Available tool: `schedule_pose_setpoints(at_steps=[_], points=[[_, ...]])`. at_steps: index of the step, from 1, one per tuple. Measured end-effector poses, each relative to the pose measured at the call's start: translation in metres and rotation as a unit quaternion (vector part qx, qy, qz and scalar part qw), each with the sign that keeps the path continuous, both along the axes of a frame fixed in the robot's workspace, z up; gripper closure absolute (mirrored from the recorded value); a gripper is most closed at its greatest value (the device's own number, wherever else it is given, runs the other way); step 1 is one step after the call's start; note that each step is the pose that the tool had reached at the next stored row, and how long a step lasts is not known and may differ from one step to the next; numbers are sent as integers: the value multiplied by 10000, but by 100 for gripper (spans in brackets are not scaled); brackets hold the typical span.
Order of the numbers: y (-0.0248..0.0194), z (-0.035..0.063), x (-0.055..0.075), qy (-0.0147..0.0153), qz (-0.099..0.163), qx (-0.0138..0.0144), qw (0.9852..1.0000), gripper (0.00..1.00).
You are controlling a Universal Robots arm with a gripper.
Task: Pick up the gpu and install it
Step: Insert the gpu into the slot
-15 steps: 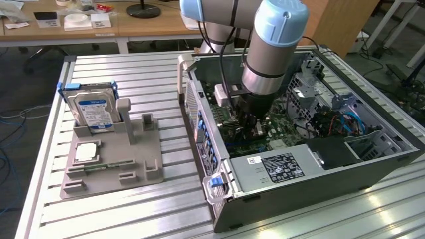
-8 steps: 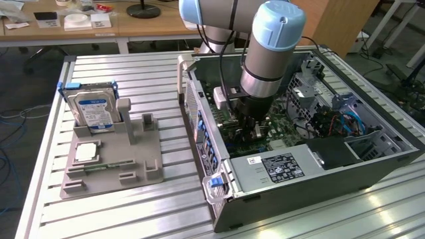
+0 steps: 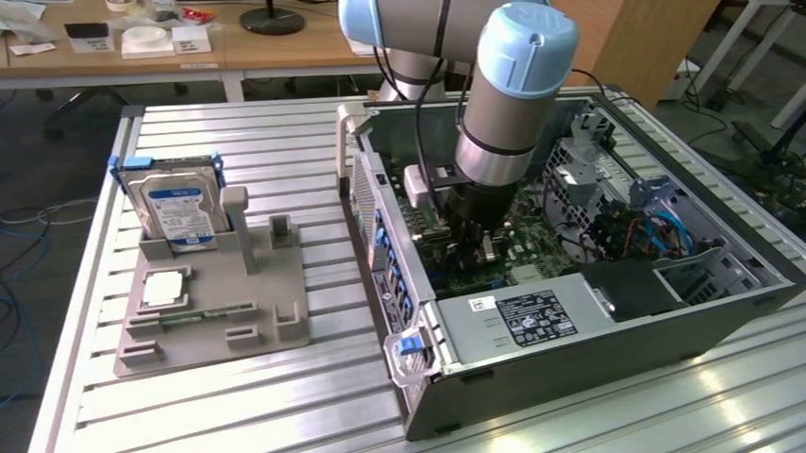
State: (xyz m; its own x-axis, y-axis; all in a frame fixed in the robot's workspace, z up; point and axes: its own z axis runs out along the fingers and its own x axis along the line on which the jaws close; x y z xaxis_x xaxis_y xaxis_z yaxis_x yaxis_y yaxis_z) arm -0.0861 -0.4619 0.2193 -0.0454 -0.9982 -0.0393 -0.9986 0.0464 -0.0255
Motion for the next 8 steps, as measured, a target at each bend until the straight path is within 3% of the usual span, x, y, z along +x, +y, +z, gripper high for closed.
schedule_pose_setpoints(at_steps=[8], points=[[-2, 350, 2, -17, 3, -6, 10000, 66]])
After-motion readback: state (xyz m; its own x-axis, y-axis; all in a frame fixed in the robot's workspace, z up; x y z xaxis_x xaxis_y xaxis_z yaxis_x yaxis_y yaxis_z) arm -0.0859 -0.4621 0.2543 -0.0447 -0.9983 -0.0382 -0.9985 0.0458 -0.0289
